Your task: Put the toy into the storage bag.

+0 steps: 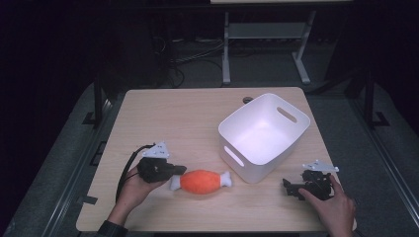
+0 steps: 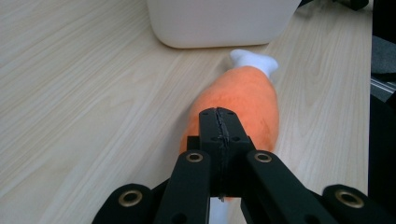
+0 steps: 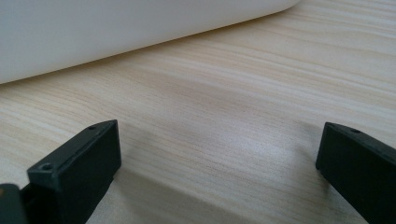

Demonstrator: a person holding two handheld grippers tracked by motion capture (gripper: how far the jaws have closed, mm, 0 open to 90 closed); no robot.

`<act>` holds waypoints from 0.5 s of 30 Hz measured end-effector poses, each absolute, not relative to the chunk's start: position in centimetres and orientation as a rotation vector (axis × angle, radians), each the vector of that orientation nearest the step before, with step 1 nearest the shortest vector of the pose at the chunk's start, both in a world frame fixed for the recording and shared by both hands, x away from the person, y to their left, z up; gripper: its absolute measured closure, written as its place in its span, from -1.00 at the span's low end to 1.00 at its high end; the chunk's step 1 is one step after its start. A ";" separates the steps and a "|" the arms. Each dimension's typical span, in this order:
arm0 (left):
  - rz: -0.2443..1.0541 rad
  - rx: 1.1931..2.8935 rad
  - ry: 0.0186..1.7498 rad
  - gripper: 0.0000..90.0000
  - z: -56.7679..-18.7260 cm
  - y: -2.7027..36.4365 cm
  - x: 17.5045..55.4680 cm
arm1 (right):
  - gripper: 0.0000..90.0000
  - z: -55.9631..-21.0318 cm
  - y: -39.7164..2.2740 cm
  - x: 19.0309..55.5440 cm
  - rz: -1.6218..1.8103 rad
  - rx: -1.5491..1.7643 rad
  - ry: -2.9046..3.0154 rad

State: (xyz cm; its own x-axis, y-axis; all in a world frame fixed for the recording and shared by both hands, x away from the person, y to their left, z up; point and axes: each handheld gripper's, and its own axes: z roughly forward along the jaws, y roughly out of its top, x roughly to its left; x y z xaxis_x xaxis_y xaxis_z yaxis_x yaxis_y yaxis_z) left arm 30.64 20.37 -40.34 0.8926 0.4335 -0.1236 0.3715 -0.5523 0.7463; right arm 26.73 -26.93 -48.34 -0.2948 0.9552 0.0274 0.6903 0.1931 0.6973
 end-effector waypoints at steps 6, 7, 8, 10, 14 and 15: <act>0.085 2.221 0.532 0.99 -40.1 18.7 30.9 | -1.00 -48.3 -26.9 26.8 0.861 1.539 2.059; 0.082 2.223 0.523 0.99 -40.0 18.4 30.9 | -1.00 -48.3 -26.9 26.8 0.860 1.539 2.059; 0.078 2.224 0.515 0.99 -40.0 18.0 31.0 | -1.00 -48.3 -26.9 26.8 0.861 1.540 2.058; 0.077 2.227 0.503 0.99 -39.9 17.6 31.1 | -1.00 -48.3 -26.9 26.8 0.860 1.541 2.057; 0.052 2.221 0.477 0.99 -39.9 16.4 31.3 | -1.00 -48.3 -26.9 26.8 0.860 1.540 2.056; 0.050 2.226 0.468 0.99 -40.0 16.0 31.4 | -1.00 -48.3 -26.9 26.8 0.860 1.541 2.056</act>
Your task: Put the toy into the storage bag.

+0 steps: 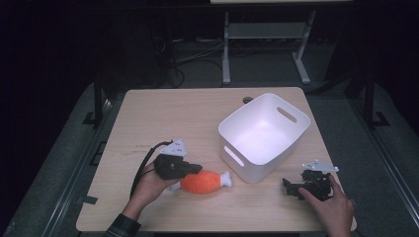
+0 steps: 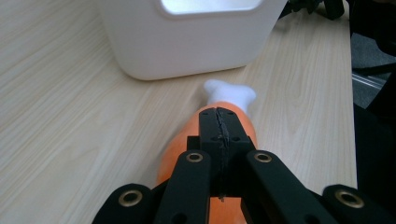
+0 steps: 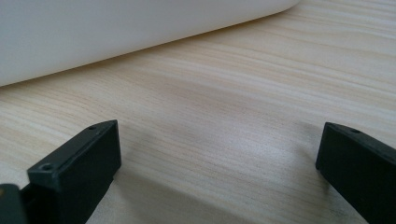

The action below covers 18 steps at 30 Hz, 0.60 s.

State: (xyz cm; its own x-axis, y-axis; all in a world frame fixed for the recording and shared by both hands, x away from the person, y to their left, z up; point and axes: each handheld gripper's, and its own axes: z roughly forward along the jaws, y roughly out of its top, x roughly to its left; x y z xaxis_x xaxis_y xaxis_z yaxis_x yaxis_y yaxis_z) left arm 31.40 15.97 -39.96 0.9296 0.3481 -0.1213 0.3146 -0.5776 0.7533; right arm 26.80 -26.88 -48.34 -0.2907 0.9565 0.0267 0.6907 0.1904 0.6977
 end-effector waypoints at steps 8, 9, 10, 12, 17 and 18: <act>0.017 2.261 0.406 0.99 -40.6 12.8 31.7 | -1.00 -48.3 -26.9 26.8 0.860 1.541 2.055; 0.007 2.268 0.399 0.99 -40.8 12.3 31.7 | -1.00 -48.3 -26.9 26.8 0.860 1.542 2.055; 0.005 2.271 0.390 0.99 -40.9 11.9 31.7 | -1.00 -48.3 -26.9 26.8 0.860 1.541 2.055; -0.003 2.279 0.381 0.99 -41.0 11.3 31.7 | -1.00 -48.3 -26.9 26.8 0.861 1.542 2.055; -0.021 2.299 0.353 0.99 -41.4 9.8 31.6 | -1.00 -48.3 -26.9 26.8 0.861 1.543 2.054; -0.024 2.307 0.346 0.99 -41.6 9.6 31.6 | -1.00 -48.3 -26.9 26.8 0.861 1.542 2.055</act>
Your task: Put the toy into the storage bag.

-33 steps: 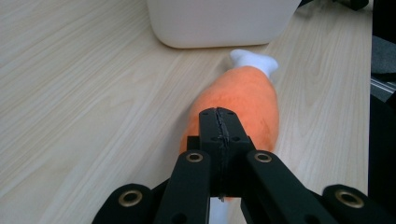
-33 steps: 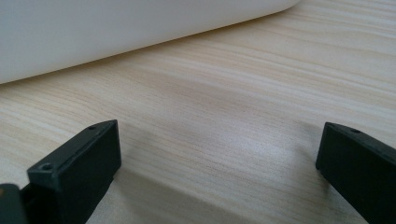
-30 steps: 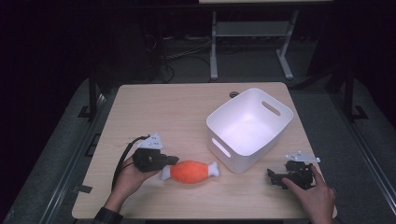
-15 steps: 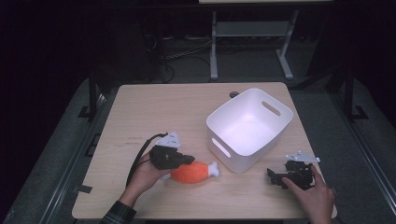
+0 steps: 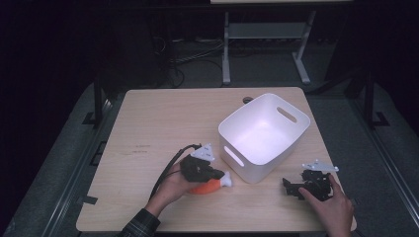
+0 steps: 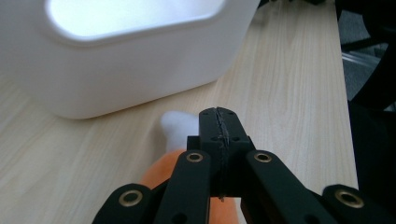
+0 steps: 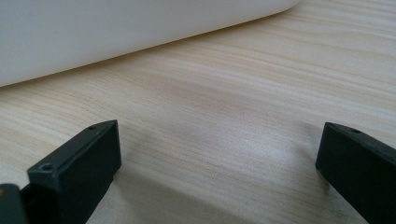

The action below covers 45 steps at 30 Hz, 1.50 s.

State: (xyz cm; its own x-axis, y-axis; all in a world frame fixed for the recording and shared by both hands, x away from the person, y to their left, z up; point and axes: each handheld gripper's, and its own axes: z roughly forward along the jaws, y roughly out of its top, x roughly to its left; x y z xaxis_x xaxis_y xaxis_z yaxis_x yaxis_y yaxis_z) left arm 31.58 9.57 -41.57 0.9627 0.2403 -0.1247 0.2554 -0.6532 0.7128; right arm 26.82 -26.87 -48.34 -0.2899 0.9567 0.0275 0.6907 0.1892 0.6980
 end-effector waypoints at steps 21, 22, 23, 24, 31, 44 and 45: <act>-0.002 2.421 0.357 0.99 -42.9 7.5 32.9 | -1.00 -48.3 -26.9 26.8 0.861 1.543 2.054; -0.006 2.425 0.362 0.99 -42.9 7.5 33.0 | -1.00 -48.3 -26.9 26.8 0.861 1.543 2.054; -0.003 2.432 0.364 0.99 -42.9 7.5 33.0 | -1.00 -48.3 -26.9 26.8 0.861 1.542 2.055; 0.008 2.440 0.359 0.99 -42.8 7.5 33.1 | -1.00 -48.3 -26.9 26.8 0.861 1.542 2.055; 0.029 2.467 0.366 0.99 -42.5 7.3 33.6 | -1.00 -48.3 -26.9 26.8 0.861 1.543 2.054; -0.024 2.491 0.316 0.99 -43.0 6.0 32.8 | -1.00 -48.3 -26.9 26.8 0.861 1.542 2.055; -0.017 2.497 0.318 1.00 -42.9 6.0 32.8 | -1.00 -48.3 -26.9 26.8 0.861 1.543 2.054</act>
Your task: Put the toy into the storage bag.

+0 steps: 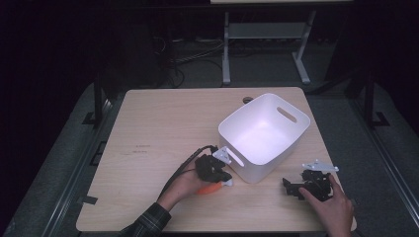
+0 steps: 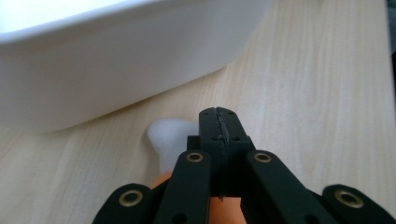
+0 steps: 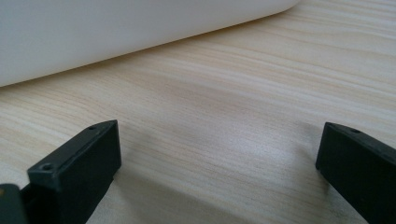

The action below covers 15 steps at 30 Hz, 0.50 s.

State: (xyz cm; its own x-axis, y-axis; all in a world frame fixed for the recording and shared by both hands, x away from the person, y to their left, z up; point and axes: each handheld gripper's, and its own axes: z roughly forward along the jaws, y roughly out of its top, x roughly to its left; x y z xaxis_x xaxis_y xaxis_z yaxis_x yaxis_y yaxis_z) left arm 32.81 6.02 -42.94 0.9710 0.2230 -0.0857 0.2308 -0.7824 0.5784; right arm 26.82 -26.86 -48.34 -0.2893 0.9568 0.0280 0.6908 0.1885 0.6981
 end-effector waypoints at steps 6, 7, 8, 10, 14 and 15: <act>0.019 2.500 0.362 1.00 -42.9 6.7 33.5 | -1.00 -48.3 -26.9 26.8 0.861 1.543 2.054; 0.022 2.496 0.371 1.00 -42.9 6.8 33.6 | -1.00 -48.3 -26.9 26.8 0.860 1.542 2.055; 0.029 2.496 0.380 1.00 -42.9 7.0 33.7 | -1.00 -48.3 -26.9 26.8 0.861 1.543 2.054; 0.033 2.495 0.388 1.00 -42.9 7.2 33.9 | -1.00 -48.3 -26.9 26.8 0.861 1.543 2.054; 0.038 2.492 0.411 1.00 -42.8 7.7 34.1 | -1.00 -48.3 -26.9 26.8 0.861 1.543 2.054; 0.040 2.495 0.414 1.00 -42.8 7.8 34.2 | -1.00 -48.3 -26.9 26.8 0.861 1.542 2.055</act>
State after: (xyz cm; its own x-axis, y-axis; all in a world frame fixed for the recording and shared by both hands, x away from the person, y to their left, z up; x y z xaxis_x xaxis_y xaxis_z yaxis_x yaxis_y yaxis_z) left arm 34.15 7.81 -42.78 0.9508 0.3027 -0.0654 0.2843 -0.7696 0.5718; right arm 26.82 -26.87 -48.34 -0.2898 0.9567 0.0276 0.6908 0.1892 0.6979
